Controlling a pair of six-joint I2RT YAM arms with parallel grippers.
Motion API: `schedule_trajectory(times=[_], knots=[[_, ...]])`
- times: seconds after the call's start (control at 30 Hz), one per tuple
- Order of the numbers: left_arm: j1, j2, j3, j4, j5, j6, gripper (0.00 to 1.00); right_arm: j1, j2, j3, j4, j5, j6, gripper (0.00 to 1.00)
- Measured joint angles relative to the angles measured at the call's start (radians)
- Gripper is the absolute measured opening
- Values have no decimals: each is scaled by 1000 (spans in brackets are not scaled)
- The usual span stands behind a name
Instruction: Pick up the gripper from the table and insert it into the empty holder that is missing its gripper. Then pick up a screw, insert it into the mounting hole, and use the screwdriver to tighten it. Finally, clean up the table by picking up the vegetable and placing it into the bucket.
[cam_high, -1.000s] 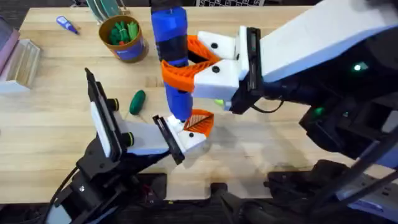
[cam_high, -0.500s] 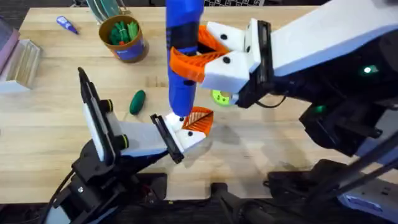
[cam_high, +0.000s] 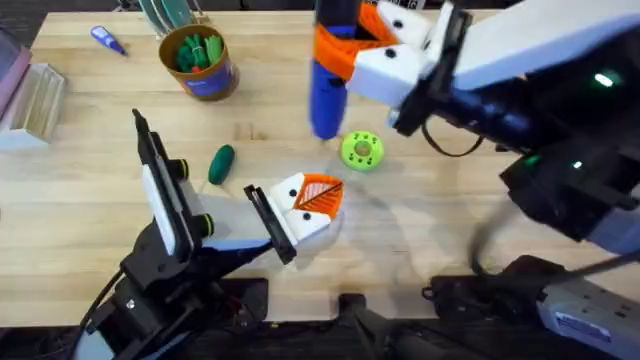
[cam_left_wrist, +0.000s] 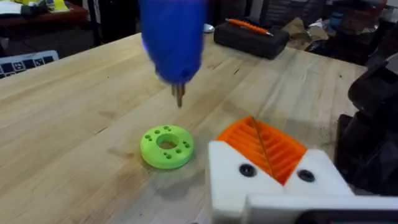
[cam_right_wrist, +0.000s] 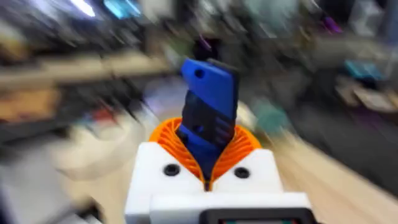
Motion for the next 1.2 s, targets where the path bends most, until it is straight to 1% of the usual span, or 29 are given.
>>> schedule_trajectory(times=[0.07, 0.17, 0.23, 0.3, 0.5, 0.57, 0.63, 0.77, 0.9, 1.1, 1.17, 1.2], knots=[[0, 0, 0, 0, 0, 0, 12, -50, 2, 9, -165, 47, -97, 21], [0, 0, 0, 0, 0, 0, 12, -128, 24, 46, -429, 148, -276, 21], [0, 0, 0, 0, 0, 0, 12, -170, 51, 82, -544, 227, -393, 21], [0, 0, 0, 0, 0, 0, 12, -202, 82, 117, -593, 314, -511, 21], [0, 0, 0, 0, 0, 0, 12, -241, 179, 182, -589, 580, -856, 21], [0, 0, 0, 0, 0, 0, 12, -245, 240, 188, -587, 662, -973, 21], [0, 0, 0, 0, 0, 0, 12, -246, 314, 188, -590, 719, -1080, 21], [0, 0, 0, 0, 0, 0, 12, -245, 454, 188, -596, 768, -1258, 21], [0, 0, 0, 0, 0, 0, 12, -245, 552, 188, -596, 790, -1391, 21], [0, 0, 0, 0, 0, 0, 12, -245, 630, 188, -602, 794, -1461, 21], [0, 0, 0, 0, 0, 0, 12, -245, 636, 189, -610, 797, -1462, 42], [0, 0, 0, 0, 0, 0, 12, -244, 636, 191, -616, 797, -1462, 71]])
